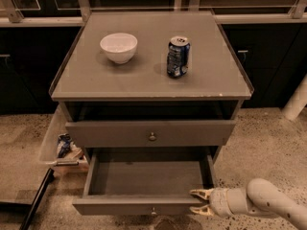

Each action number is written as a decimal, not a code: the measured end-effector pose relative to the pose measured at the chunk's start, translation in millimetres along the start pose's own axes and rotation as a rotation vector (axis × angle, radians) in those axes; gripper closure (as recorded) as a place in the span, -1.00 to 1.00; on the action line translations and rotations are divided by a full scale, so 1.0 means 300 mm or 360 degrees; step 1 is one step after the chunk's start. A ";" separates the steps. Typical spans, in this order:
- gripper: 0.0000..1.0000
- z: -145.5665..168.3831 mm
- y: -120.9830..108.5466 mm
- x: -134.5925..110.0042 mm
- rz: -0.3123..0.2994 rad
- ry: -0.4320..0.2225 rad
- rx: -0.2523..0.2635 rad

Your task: Open middle drawer

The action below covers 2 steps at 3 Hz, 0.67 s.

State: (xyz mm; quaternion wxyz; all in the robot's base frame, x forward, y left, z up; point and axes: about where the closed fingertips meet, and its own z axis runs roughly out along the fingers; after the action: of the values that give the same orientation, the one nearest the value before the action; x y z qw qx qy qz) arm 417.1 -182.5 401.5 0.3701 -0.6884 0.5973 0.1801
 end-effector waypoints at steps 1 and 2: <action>-0.16 0.000 0.000 0.000 0.0000 0.0000 0.0000; -0.63 0.000 0.000 0.000 0.0000 0.0000 0.0000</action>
Offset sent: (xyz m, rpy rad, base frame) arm 0.0000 0.0000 0.0000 0.0000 0.0000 0.0000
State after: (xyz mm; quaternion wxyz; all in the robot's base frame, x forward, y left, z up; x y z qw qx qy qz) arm 417.1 -182.4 401.5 0.3700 -0.6884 0.5973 0.1801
